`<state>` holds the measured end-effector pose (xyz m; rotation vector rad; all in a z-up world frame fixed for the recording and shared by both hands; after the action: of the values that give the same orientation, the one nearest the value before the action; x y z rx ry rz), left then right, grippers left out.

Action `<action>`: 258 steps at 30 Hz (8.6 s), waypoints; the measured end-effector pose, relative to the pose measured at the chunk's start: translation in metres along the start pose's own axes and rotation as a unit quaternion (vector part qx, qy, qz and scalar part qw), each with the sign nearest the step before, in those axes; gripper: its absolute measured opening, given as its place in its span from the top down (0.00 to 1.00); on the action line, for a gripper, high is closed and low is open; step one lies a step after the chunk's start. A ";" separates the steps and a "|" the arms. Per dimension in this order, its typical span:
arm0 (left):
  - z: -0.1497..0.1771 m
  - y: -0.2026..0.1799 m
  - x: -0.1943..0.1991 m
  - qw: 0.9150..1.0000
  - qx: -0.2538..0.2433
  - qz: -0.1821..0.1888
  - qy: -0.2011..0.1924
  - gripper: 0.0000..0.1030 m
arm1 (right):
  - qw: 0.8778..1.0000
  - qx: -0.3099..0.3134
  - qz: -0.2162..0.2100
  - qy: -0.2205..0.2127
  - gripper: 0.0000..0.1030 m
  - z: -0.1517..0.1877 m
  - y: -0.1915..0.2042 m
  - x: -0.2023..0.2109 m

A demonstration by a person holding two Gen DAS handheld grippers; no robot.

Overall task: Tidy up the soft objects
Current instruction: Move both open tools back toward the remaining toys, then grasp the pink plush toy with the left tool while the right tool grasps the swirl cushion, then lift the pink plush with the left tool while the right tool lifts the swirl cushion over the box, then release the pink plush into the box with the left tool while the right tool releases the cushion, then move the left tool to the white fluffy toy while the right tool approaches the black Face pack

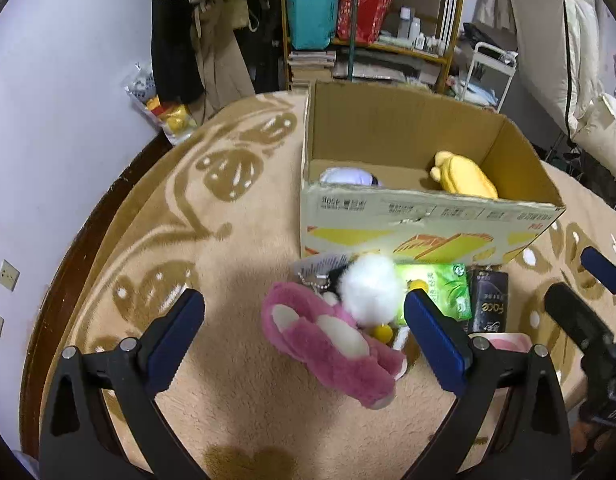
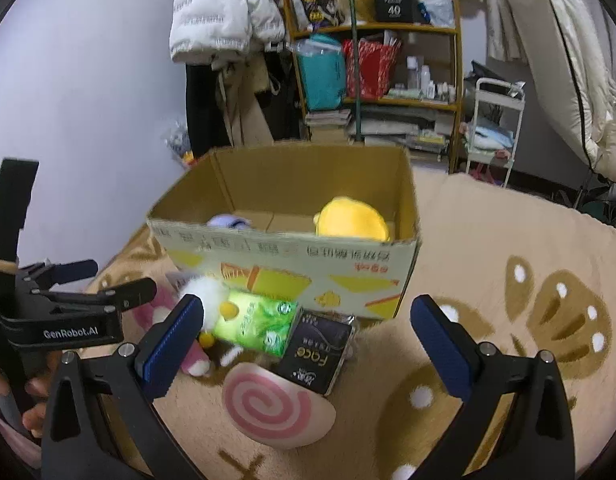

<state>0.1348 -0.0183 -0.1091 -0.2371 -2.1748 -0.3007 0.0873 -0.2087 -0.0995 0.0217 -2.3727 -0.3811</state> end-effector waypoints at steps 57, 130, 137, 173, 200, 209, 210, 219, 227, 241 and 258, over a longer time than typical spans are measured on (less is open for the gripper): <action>0.033 -0.023 -0.079 0.983 -0.008 0.114 0.145 0.59 | 0.979 -0.018 0.000 0.204 0.27 0.065 -0.001 -0.057; -0.073 -0.035 0.144 0.952 -0.071 -0.079 -0.286 0.61 | 0.983 0.041 -0.044 -0.173 0.36 -0.106 0.009 0.073; -0.103 -0.052 0.126 0.947 -0.092 -0.068 -0.299 0.61 | 0.983 0.048 -0.041 -0.171 0.36 -0.122 0.000 0.052; -0.083 -0.044 0.009 0.985 -0.070 -0.031 -0.154 0.50 | 0.997 -0.012 -0.077 -0.018 0.25 -0.090 -0.022 -0.049; -0.029 -0.004 0.061 0.992 -0.013 -0.045 -0.117 0.09 | 0.997 -0.018 -0.057 -0.055 0.00 -0.069 -0.023 0.030; -0.007 0.005 0.078 0.994 0.006 -0.043 -0.105 0.08 | 0.996 -0.046 -0.066 -0.037 0.00 -0.053 -0.029 0.049; -0.005 0.006 0.079 0.994 0.008 -0.042 -0.103 0.08 | 0.996 -0.050 -0.068 -0.034 0.00 -0.051 -0.029 0.050; 0.003 0.001 0.083 0.995 0.001 -0.040 -0.095 0.08 | 0.998 -0.030 -0.053 -0.027 0.00 -0.032 -0.025 0.057; 0.004 -0.004 0.064 0.997 -0.010 -0.039 -0.062 0.08 | 0.999 -0.027 -0.036 -0.013 0.00 -0.026 -0.023 0.042; -0.006 -0.013 0.008 1.000 -0.016 -0.004 -0.008 0.08 | 0.999 -0.042 -0.013 0.028 0.00 -0.019 -0.029 -0.001; -0.006 -0.023 -0.054 0.998 -0.025 0.023 0.052 0.08 | 0.994 -0.050 -0.019 0.098 0.13 -0.003 -0.032 -0.056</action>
<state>0.1643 -0.0455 -0.1526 -0.2935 -2.0579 -0.3352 0.1275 -0.2329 -0.1434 0.0543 -2.1598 -0.4935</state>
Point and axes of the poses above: each gripper's, at about its wrist camera, not at the fingertips, and x roughly against the way its jaws point, y to its left, z to its underside, the point moved 3 cm from there along -x, roughly the way its jaws point, and after that the axes turned 11 degrees about -x, right-handed, at the moved point
